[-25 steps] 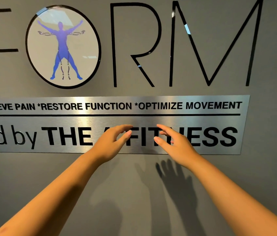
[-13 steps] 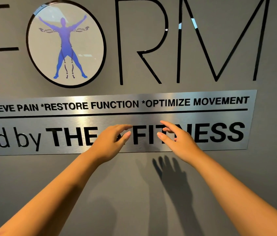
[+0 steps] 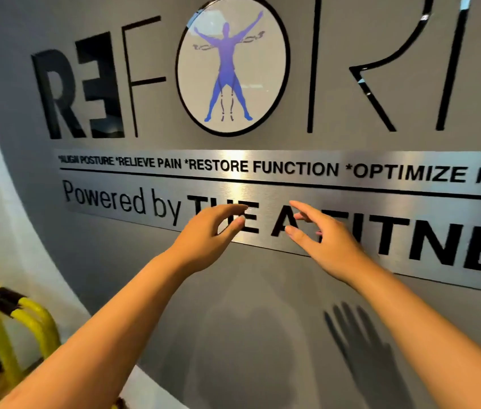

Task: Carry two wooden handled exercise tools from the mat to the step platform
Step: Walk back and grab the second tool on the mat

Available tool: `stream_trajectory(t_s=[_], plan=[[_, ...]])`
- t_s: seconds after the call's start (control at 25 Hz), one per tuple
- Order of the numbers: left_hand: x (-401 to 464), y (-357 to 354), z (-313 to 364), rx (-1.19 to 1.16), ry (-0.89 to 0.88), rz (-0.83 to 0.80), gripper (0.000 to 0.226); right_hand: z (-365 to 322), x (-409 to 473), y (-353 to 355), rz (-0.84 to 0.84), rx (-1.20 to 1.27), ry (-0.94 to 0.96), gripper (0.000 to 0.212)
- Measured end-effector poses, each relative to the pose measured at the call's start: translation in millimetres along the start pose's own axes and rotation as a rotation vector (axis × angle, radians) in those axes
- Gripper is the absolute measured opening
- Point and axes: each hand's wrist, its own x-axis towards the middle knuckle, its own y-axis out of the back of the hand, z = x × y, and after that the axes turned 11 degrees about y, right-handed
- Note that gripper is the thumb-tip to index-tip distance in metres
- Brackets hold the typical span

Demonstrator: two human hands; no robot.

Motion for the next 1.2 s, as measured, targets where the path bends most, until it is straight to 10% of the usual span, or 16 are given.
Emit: stream_trajectory(t_s=[0.4,1.2], plan=[[-175,136,-6,0.272,0.391,0.368,0.043,-110,37,-143,-0.324,0.505,0.383,0.074],[-733,399,197,0.816,1.178,1.009,0.038,-662,-223,-348,-1.005,1.303,0.920,0.059]])
